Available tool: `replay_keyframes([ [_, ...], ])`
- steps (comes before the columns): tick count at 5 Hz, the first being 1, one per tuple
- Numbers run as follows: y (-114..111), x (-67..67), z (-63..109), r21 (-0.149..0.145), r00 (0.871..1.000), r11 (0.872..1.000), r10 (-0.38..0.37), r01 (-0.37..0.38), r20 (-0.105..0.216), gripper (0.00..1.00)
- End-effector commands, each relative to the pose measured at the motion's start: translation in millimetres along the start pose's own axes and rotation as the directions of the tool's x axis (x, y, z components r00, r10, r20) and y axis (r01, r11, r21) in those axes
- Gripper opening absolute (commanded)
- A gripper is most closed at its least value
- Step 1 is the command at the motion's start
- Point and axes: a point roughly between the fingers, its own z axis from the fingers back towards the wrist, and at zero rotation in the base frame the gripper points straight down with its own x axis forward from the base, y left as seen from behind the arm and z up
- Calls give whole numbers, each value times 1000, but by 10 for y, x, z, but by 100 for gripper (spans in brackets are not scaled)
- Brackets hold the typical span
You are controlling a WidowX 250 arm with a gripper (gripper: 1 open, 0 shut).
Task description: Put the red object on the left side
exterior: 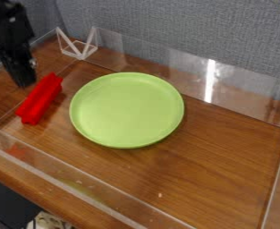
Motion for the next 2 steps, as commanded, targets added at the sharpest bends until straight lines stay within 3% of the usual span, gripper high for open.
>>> replay_keyframes([
  [1,105,13,-45,25,1000,1000,17,-17,9,0],
  [2,100,41,-117,28,999,999,31,-31,5,100],
])
